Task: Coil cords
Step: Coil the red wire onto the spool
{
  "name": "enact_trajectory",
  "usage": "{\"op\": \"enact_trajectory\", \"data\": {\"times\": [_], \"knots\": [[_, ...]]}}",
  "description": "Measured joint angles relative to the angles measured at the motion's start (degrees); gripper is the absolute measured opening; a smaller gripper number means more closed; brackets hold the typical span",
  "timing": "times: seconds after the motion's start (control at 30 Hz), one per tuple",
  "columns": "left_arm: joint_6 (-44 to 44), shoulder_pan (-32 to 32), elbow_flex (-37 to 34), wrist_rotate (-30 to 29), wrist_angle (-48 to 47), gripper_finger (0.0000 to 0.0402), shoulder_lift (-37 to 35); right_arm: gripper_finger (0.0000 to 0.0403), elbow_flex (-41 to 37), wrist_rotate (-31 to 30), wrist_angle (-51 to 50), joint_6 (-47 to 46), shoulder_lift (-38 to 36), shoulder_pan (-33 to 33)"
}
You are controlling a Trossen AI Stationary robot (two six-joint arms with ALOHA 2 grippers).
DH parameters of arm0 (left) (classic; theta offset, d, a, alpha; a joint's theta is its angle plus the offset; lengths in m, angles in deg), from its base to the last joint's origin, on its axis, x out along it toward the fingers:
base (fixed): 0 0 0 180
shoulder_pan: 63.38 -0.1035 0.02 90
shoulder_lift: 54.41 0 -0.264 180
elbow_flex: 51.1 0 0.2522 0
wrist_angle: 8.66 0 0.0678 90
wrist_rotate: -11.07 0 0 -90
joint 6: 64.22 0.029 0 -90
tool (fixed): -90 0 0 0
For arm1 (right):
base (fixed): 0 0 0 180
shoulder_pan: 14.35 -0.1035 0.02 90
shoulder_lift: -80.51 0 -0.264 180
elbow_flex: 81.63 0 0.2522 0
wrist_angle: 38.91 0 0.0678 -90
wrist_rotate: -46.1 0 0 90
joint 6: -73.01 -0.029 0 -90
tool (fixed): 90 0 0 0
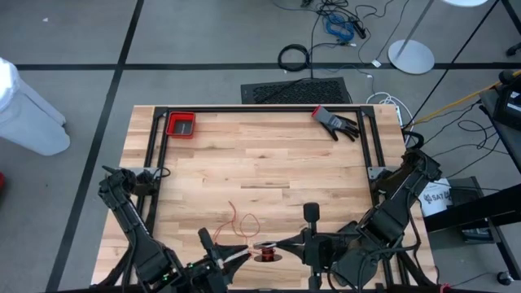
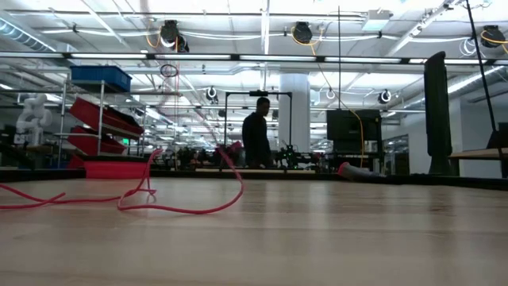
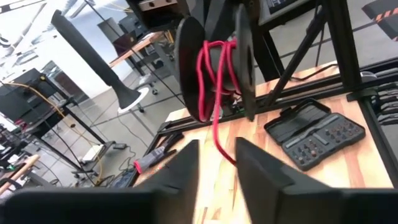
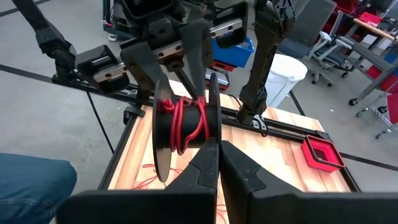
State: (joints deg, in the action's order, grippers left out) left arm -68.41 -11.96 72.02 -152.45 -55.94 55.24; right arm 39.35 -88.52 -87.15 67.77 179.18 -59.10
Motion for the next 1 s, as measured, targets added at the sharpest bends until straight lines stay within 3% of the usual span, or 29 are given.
{"op": "enact_trajectory", "data": {"times": [0.13, 0.27, 0.43, 0.6, 1.0], "knots": [[-1.34, 0.28, 0.00, -0.04, 0.07, 0.0179, 0.00, 0.0000, 0.02, -0.02, 0.00, -0.09, 0.00, -0.04], [-2.93, 0.65, 0.00, -0.18, 0.09, 0.0212, 0.00, 0.0000, 0.02, -0.22, -0.09, -0.07, -0.21, -0.15], [-2.55, 1.57, 0.00, -0.33, 0.07, 0.0216, 0.00, 0.0000, 0.07, -1.69, -0.08, -0.16, -1.18, -1.18], [-3.69, 2.81, 0.35, 0.28, 0.10, 0.0217, 0.02, 0.0000, 0.09, -8.20, 0.02, -0.16, -2.82, -3.25], [-10.18, -1.63, -1.38, 10.77, -0.42, 0.0217, 0.02, 0.0000, 0.09, -19.57, -0.02, 1.62, -3.43, -7.92]]}}
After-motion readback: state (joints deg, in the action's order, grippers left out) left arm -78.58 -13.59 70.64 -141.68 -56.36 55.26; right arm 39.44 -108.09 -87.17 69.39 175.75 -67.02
